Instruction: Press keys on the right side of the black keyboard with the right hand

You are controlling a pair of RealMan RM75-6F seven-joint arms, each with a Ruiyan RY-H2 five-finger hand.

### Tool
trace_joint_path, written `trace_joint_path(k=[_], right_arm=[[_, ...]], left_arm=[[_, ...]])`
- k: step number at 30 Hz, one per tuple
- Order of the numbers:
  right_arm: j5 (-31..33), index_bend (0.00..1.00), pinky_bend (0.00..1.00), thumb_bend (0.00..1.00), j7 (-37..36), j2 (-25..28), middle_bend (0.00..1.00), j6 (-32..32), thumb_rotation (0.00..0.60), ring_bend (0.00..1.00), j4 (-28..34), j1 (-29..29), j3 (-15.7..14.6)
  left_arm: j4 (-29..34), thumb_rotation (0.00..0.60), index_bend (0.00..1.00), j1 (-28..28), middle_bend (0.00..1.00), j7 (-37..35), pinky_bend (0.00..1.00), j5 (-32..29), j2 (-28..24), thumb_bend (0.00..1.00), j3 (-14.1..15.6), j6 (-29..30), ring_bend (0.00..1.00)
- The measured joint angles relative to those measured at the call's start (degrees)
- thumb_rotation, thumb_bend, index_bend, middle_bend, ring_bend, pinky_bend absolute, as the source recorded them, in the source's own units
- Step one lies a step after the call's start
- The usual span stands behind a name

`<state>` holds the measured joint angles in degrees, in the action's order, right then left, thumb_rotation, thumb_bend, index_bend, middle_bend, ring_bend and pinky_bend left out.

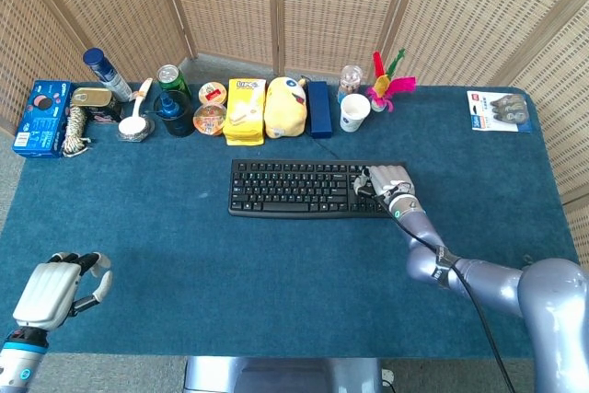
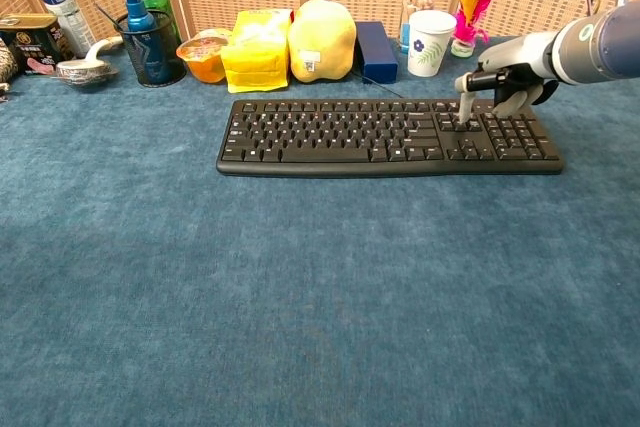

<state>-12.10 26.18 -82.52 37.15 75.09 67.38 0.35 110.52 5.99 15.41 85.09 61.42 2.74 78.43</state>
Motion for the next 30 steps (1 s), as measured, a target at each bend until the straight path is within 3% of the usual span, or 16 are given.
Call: trace_joint_path(k=[30], right_arm=[[3.9, 0.3, 1.0, 0.64, 2.7, -2.4, 1.0, -0.4, 0.0, 1.0, -2.8, 0.9, -1.0]], left_arm=[[-0.2, 0.036, 0.4, -0.3, 0.5, -0.1, 0.33, -0.1, -0.3, 0.39, 0.2, 0.2, 0.43]])
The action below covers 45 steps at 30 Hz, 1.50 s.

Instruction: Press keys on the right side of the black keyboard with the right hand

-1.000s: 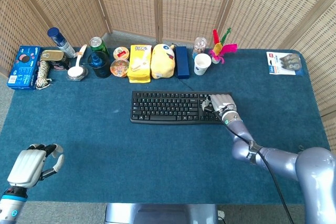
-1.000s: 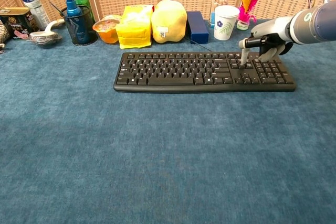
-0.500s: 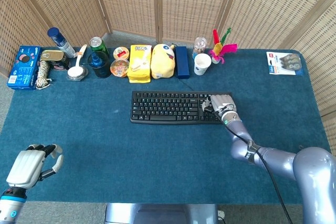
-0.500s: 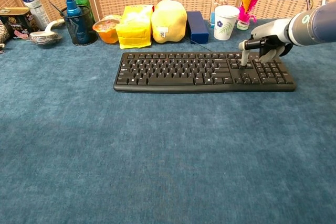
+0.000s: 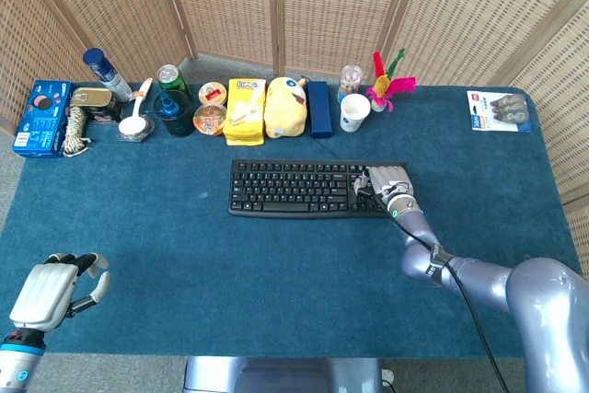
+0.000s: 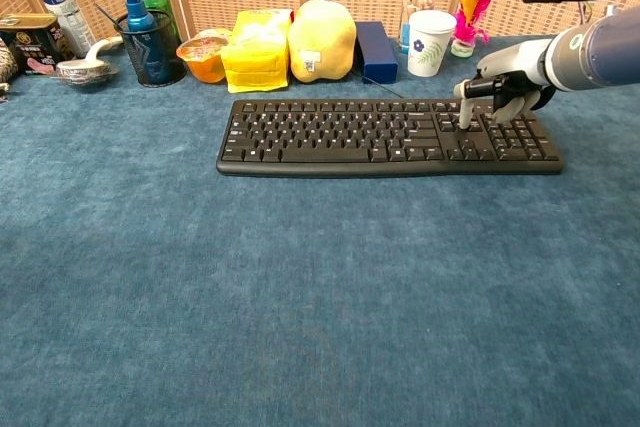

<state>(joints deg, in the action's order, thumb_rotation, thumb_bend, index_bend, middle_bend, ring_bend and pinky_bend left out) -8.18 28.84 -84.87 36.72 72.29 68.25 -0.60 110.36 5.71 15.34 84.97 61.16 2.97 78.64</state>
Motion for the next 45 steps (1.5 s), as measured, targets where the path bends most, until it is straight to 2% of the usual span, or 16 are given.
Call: trace_joint_path(k=[7, 13, 19, 22, 28, 34, 38, 41, 45], right_arm=[[-0.8, 0.29, 1.0, 0.64, 0.1, 0.7, 0.99, 1.2, 0.0, 1.0, 1.5, 0.1, 0.7], [-3.1, 0.28, 1.0, 0.64, -0.9, 4.9, 0.93, 4.4, 0.0, 1.0, 7.4, -0.3, 2.5], [-7.5, 0.27, 1.0, 0.63, -5.1, 11.1, 0.78, 8.8, 0.0, 0.97, 15.5, -3.2, 5.3], [-11.0, 0.27, 0.96, 0.62, -8.1, 13.8, 0.7, 10.9, 0.0, 0.88, 19.4, -6.0, 6.3], [-21.7, 0.28, 0.79, 0.61, -14.6, 17.2, 0.63, 17.4, 0.0, 0.73, 25.7, -13.1, 6.9], [-37.3, 0.33, 0.78, 0.61, -22.2, 18.0, 0.61, 29.9, 0.0, 0.67, 29.8, -22.7, 6.0], [-50.9, 0.34, 0.77, 0.61, -26.0, 17.2, 0.61, 42.7, 0.0, 0.68, 30.3, -31.6, 2.9], [-58.8, 0.34, 0.77, 0.61, -28.0, 15.9, 0.62, 50.7, 0.0, 0.68, 29.7, -38.7, 0.1], [-64.4, 0.35, 0.77, 0.61, -28.9, 14.0, 0.62, 57.4, 0.0, 0.68, 27.6, -46.1, -3.6]], left_arm=[[-0.5, 0.035, 0.4, 0.1, 0.5, -0.4, 0.33, -0.1, 0.2, 0.4, 0.0, -0.2, 0.43], [-0.8, 0.039, 0.4, 0.5, 0.5, -0.7, 0.33, -0.2, 0.6, 0.39, -0.2, -0.7, 0.43], [-1.1, 0.034, 0.4, 0.7, 0.5, -1.4, 0.33, 0.3, 1.0, 0.39, -0.2, -0.9, 0.43], [-1.4, 0.034, 0.4, 0.4, 0.5, -1.9, 0.33, 0.5, 1.0, 0.39, -0.1, -0.6, 0.43], [-2.0, 0.034, 0.4, -0.6, 0.5, -3.3, 0.33, 1.0, 0.6, 0.39, 0.7, 0.6, 0.43], [-2.6, 0.037, 0.4, -1.9, 0.5, -4.7, 0.33, 1.9, 0.2, 0.39, 1.6, 2.0, 0.43], [-3.0, 0.034, 0.4, -3.3, 0.5, -5.8, 0.33, 2.9, -0.3, 0.39, 2.5, 3.5, 0.43], [-3.3, 0.036, 0.4, -3.9, 0.5, -6.1, 0.33, 3.3, -0.3, 0.39, 3.0, 3.8, 0.43], [-3.9, 0.038, 0.4, -4.5, 0.5, -6.3, 0.33, 3.9, 0.3, 0.4, 3.5, 4.2, 0.43]])
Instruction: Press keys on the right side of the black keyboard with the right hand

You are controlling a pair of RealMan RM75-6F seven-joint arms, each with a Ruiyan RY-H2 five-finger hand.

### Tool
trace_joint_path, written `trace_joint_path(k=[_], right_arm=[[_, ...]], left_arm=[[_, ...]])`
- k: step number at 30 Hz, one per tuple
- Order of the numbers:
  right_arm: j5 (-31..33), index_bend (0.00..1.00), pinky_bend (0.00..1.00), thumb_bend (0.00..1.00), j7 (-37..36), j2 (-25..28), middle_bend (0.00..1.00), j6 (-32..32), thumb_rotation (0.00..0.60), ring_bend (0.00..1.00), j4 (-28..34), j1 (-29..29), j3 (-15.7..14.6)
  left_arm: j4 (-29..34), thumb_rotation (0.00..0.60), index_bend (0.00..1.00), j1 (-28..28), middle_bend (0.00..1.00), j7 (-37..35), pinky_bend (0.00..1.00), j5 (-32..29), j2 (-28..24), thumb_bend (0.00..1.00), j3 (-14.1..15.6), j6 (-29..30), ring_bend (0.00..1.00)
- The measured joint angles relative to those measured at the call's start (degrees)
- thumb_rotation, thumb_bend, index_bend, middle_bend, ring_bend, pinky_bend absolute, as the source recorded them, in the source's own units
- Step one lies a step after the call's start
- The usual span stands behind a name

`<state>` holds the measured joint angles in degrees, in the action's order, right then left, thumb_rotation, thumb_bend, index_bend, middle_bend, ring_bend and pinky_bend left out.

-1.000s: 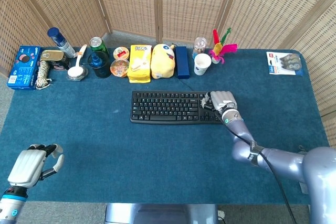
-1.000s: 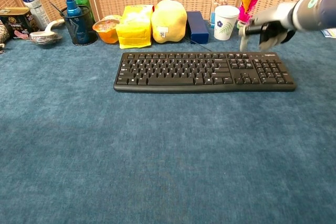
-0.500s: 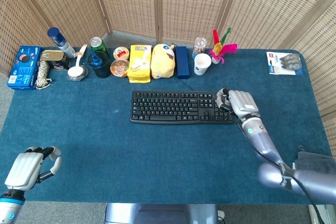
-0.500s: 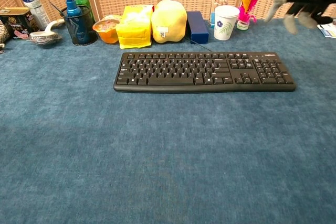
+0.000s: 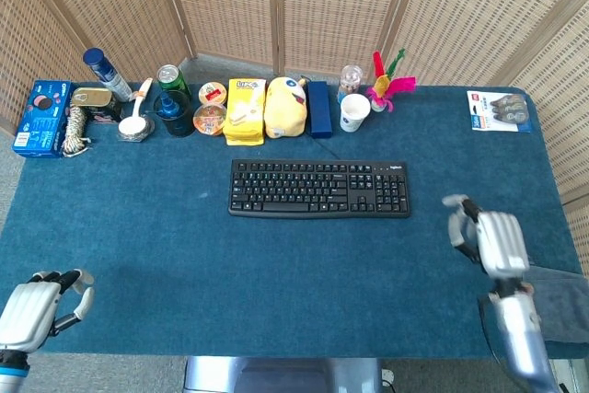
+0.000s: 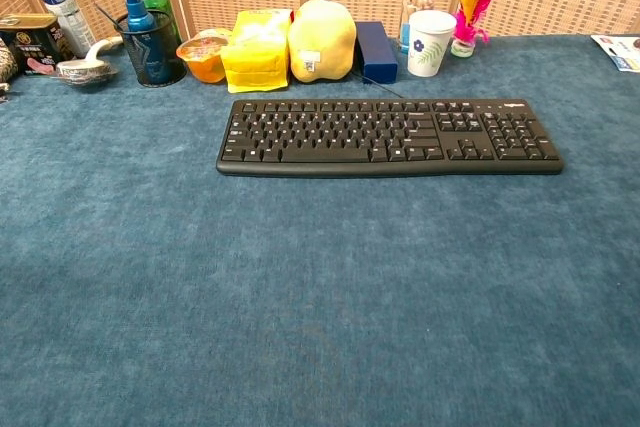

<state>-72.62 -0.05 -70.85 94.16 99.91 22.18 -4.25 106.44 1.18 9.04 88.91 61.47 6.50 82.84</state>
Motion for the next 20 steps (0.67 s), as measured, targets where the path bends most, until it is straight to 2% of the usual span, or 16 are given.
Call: trace_joint_path(k=[5, 8, 13, 20], right_arm=[[-5.3, 0.35, 0.77, 0.61, 0.5, -1.7, 0.62, 3.8, 0.0, 0.68, -2.1, -7.1, -3.8], [-6.8, 0.35, 0.77, 0.61, 1.4, -2.0, 0.62, 4.7, 0.0, 0.68, -2.4, -9.6, -4.6], [-8.0, 0.35, 0.77, 0.61, 1.9, -1.7, 0.62, 4.5, 0.0, 0.68, -2.1, -11.4, -4.0], [-8.1, 0.35, 0.77, 0.61, 2.1, -1.6, 0.62, 1.9, 0.0, 0.68, -1.9, -12.3, -1.6]], left_arm=[[-0.2, 0.037, 0.4, -0.3, 0.5, 0.1, 0.33, 0.7, 0.5, 0.39, 0.3, 0.1, 0.43], [-0.2, 0.037, 0.4, -0.5, 0.5, 0.6, 0.33, 1.1, 0.7, 0.4, 0.4, 0.3, 0.43], [-0.6, 0.038, 0.4, -0.8, 0.5, 0.8, 0.33, 2.0, 1.3, 0.4, 0.3, 1.1, 0.43], [-1.0, 0.039, 0.4, -0.7, 0.5, 1.3, 0.33, 1.8, 2.0, 0.4, -0.4, 0.7, 0.43]])
